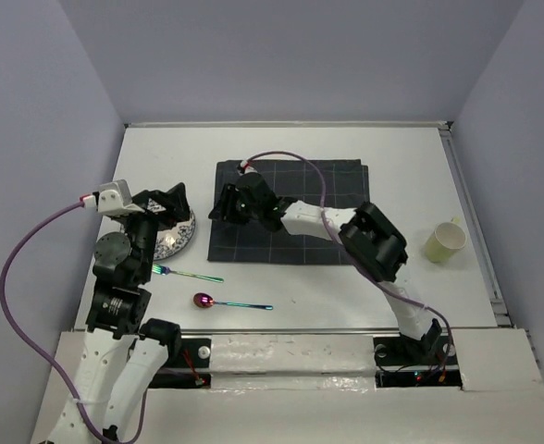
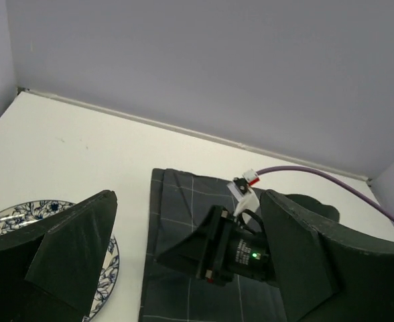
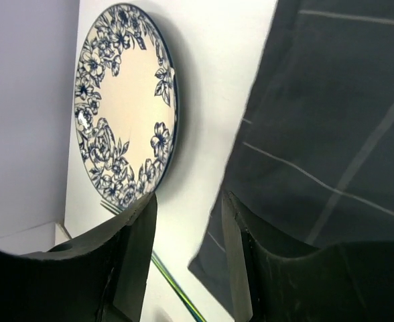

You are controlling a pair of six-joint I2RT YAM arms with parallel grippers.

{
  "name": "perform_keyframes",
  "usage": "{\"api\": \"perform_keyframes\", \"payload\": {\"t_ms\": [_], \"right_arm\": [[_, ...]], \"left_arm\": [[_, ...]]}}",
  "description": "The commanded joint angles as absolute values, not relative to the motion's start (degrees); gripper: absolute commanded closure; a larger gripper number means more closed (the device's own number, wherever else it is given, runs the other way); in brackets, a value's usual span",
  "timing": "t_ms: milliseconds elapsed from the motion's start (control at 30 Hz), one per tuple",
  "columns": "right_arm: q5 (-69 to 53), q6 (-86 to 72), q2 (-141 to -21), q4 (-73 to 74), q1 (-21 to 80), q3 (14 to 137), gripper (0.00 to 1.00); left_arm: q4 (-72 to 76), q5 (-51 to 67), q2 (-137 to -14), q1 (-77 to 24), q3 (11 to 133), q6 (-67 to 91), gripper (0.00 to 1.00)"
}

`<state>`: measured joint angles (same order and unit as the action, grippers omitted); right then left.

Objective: Set the dinner table for one person

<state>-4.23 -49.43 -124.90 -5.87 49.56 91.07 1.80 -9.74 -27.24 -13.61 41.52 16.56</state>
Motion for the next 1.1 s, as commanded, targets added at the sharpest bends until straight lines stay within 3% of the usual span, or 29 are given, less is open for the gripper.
{"api": "perform_keyframes", "payload": {"t_ms": [0,467,700,733,800,1067], "right_arm": [[-5.0,-52.64,-132.15,-6.51,51.15,102.46,0.51],[-10.27,-61.42,-150.54,-2.72,54.4,120.32,0.54],[-12.04,-64.69,-153.46,-3.43,54.4,124.8,0.78],[-12.13,-64.77,-153.37,-3.43,54.4,125.15,0.89],[-12.48,-64.78,-152.67,-4.3,54.4,125.6,1.0],[-12.13,-63.04,-145.82,-9.05,53.17,128.93,1.0]], "left_arm": [[4.39,-13.09,-26.28,-15.64,42.1,13.89,0.01],[4.22,-13.36,-24.26,-19.42,42.01,13.62,0.01],[4.22,-13.27,-24.0,-19.51,42.01,13.71,0.01],[4.22,-13.27,-23.91,-19.42,42.01,13.8,0.01],[4.22,-13.53,-23.91,-19.42,42.01,13.71,0.01],[3.87,-14.59,-23.12,-19.25,42.19,13.62,0.01]]}}
